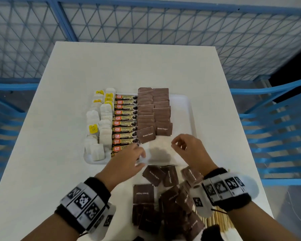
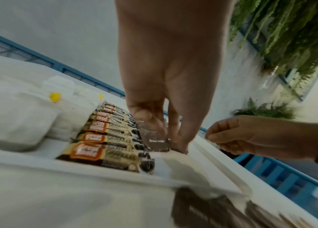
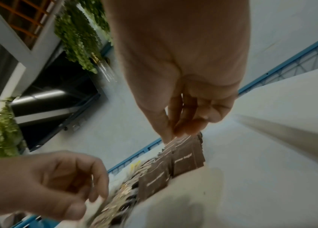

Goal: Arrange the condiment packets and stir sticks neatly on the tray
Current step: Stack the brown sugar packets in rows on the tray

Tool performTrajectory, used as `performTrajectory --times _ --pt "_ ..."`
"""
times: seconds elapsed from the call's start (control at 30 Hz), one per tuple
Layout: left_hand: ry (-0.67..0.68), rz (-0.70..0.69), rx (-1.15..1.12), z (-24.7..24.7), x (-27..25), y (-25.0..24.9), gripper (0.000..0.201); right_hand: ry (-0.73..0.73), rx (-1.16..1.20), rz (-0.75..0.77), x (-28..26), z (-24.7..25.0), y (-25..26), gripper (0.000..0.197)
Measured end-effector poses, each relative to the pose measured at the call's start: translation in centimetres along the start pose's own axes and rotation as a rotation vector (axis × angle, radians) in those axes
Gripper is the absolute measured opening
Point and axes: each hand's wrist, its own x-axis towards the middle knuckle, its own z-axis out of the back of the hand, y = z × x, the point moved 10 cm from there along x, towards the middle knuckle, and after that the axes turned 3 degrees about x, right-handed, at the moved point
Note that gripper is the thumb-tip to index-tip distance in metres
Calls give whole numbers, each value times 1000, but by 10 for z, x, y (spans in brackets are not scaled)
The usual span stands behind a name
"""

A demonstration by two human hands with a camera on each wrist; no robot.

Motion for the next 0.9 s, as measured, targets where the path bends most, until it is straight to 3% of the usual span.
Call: performTrajectory --times 0.1,0.17,0.23,0.4,0.5,0.6,0.73,0.9 --pt "203 -51 77 -30 -30 -11 27 169 -48 30 -42 -20 2 3" --pt "269 -44 144 -45 -45 -15 34 247 -93 35 -68 -32 -5 3" --pt "296 -50 231 -54 -54 -19 41 263 -146 57 -87 -39 -13 14" --pt "270 -10 322 -67 -57 -21 51 55 -305 -48 -100 -27 -44 35" --pt "266 18 355 -72 -58 -22 54 91 -454 -163 -99 -25 -59 46" --pt "277 58 357 -77 -61 -18 52 63 -487 -164 -94 -25 -57 43" --pt "294 69 392 -74 -62 -12 34 17 -507 -143 -90 -24 -52 33" --pt "185 -11 354 -53 -51 -23 30 -11 -400 -203 -89 -20 -59 34"
